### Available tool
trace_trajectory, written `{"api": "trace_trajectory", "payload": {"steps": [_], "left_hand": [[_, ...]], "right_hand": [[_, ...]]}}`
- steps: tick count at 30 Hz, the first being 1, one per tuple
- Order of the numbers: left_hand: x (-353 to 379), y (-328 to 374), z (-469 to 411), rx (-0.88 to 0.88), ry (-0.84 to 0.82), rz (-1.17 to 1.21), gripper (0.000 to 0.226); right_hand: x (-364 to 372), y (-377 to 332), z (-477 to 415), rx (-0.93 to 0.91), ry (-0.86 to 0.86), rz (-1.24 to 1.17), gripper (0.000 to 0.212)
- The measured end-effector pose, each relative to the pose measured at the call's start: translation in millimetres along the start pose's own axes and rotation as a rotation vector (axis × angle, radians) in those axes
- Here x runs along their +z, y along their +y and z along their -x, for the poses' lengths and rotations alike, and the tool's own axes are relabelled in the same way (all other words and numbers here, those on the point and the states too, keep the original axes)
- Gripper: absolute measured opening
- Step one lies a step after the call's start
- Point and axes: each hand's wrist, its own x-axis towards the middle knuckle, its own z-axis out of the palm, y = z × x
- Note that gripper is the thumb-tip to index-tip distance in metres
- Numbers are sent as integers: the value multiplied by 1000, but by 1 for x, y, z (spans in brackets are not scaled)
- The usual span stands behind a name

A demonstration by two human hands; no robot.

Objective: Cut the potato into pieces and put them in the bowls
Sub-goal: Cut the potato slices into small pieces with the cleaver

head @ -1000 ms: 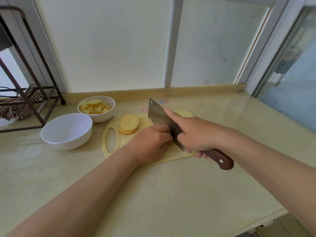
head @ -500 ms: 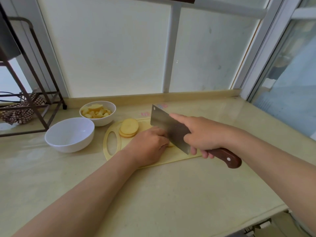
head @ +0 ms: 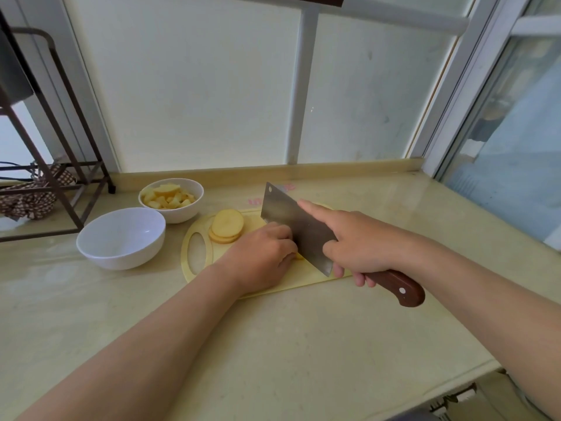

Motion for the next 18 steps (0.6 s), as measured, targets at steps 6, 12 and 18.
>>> {"api": "trace_trajectory", "payload": {"steps": [6, 12, 18], "left_hand": [[0, -1, -1, 20, 6, 2, 30], [0, -3, -1, 15, 3, 13, 30], [0, -2, 0, 18, 2, 4, 32]], "right_hand": [[0, 2, 4, 6, -14, 18, 92], [-1, 2, 9, 4, -34, 51, 93], [7, -3, -3, 16, -48, 53, 93]]}}
